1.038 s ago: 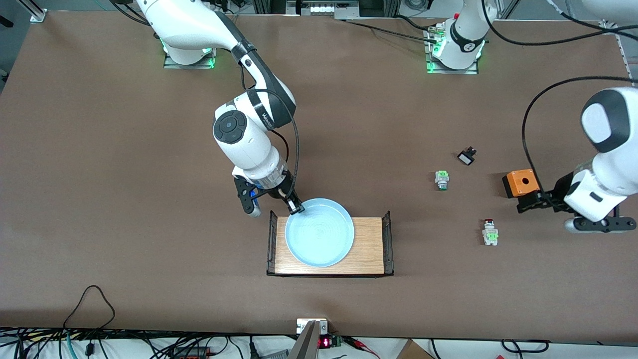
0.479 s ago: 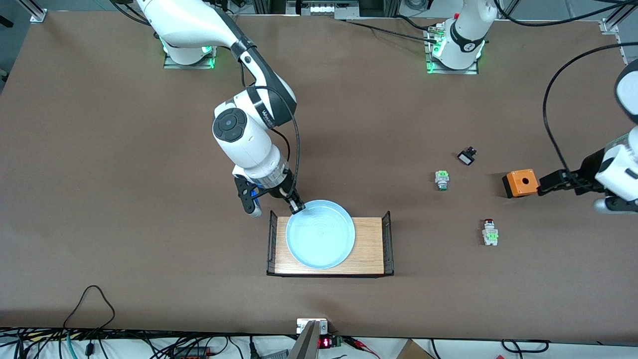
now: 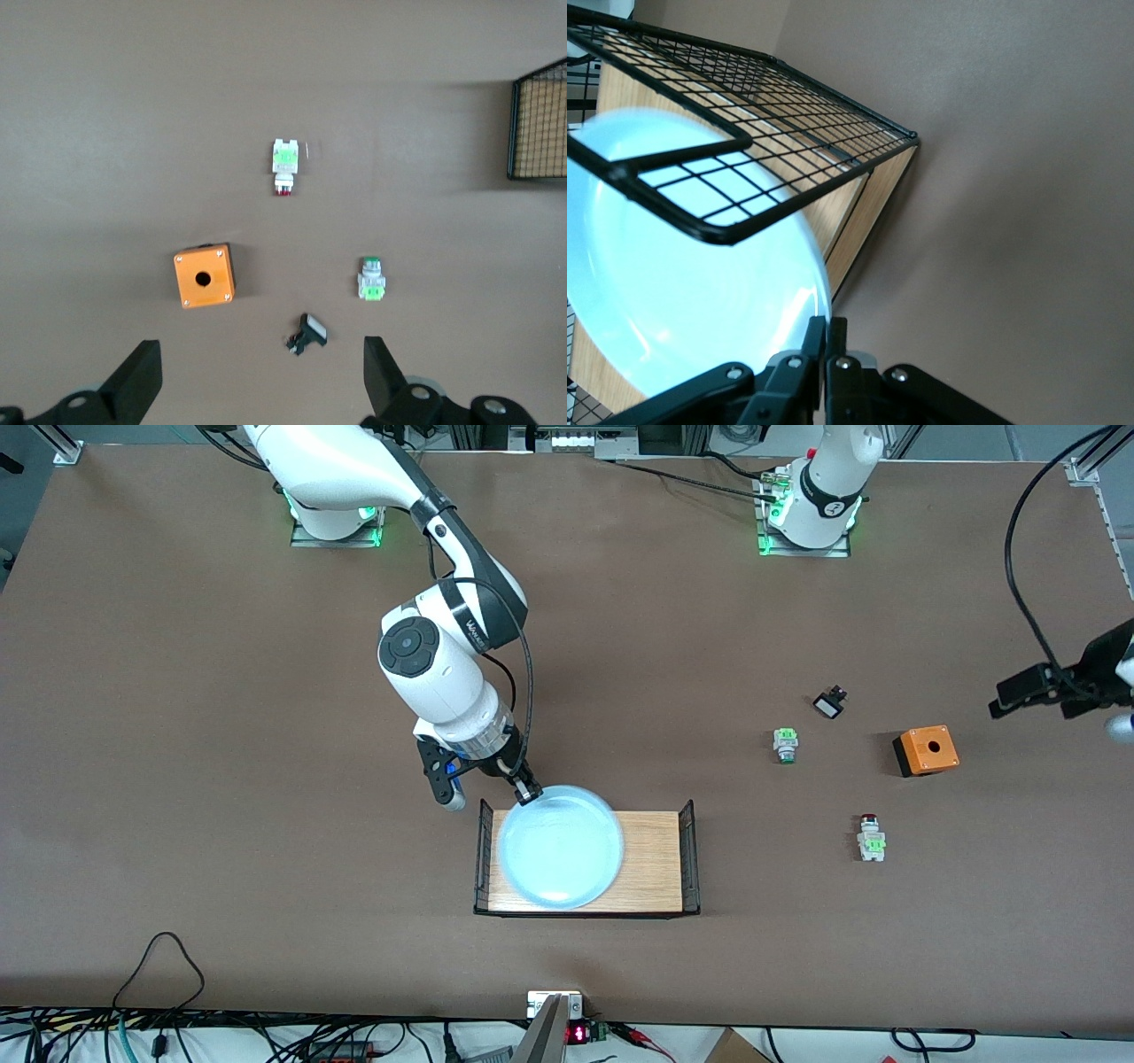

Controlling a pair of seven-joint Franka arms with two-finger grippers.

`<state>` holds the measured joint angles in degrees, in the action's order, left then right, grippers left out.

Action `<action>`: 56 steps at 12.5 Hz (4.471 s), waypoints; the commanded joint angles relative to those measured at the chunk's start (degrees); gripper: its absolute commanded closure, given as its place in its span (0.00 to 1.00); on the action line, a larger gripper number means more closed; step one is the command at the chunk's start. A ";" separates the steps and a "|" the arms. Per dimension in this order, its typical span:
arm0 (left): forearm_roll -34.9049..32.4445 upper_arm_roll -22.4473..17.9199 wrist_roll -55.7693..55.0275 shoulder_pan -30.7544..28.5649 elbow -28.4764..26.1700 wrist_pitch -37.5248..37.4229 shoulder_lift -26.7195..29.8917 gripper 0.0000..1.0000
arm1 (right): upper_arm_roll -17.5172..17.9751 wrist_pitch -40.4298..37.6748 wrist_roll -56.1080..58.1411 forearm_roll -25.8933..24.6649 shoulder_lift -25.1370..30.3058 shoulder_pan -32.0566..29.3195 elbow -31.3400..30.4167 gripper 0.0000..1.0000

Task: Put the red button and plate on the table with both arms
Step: 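Open the left gripper and withdraw it while the right gripper grips the plate, then lift the plate rim with the right gripper and carry it off the tray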

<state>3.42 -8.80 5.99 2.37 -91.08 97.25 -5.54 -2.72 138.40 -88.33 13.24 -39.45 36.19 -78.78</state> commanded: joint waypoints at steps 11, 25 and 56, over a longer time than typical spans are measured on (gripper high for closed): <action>-4.03 11.09 3.68 -8.00 -4.73 -4.09 10.38 0.00 | -0.71 -3.47 -1.93 -1.02 0.86 4.67 2.13 1.00; -3.15 9.15 1.75 -4.92 -2.00 -7.34 8.45 0.00 | -1.41 -27.91 9.83 -0.32 8.16 -4.11 14.10 1.00; -3.15 10.30 -6.25 -4.57 -1.21 -8.92 8.00 0.00 | -1.59 -11.33 97.81 -6.83 29.08 -38.82 -52.60 1.00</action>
<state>0.23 1.39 0.43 -2.36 -93.88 89.68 3.07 -5.42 124.15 6.79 6.58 -12.52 -1.04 -127.88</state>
